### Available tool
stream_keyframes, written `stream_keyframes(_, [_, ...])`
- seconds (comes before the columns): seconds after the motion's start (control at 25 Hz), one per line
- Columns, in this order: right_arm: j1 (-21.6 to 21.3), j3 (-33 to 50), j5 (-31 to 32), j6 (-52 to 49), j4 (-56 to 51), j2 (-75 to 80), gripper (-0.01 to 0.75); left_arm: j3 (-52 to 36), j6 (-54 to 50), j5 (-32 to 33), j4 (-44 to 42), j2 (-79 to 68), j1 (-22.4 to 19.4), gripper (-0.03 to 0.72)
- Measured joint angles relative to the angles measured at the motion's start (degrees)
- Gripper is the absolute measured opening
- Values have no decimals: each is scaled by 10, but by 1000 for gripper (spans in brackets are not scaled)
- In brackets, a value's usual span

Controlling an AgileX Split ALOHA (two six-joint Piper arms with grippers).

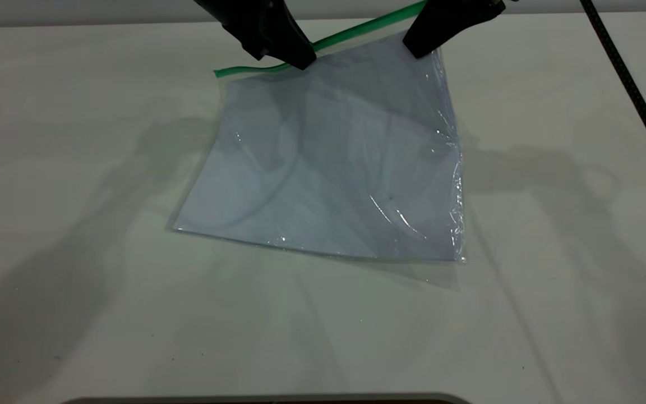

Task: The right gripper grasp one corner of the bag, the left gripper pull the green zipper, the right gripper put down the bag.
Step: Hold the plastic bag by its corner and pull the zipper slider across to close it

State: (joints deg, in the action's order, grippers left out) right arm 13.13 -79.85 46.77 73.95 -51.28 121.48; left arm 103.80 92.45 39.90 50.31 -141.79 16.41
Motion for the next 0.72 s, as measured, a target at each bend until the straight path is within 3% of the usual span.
stream_keyframes(0.48, [-17,-4,1,5,-6,0,34,0,0,19,-12,0,-15,90])
stream_keyframes(0.72, [-35,-13,19,7,5,0,34,0,-13,6,-71,0,-22,90])
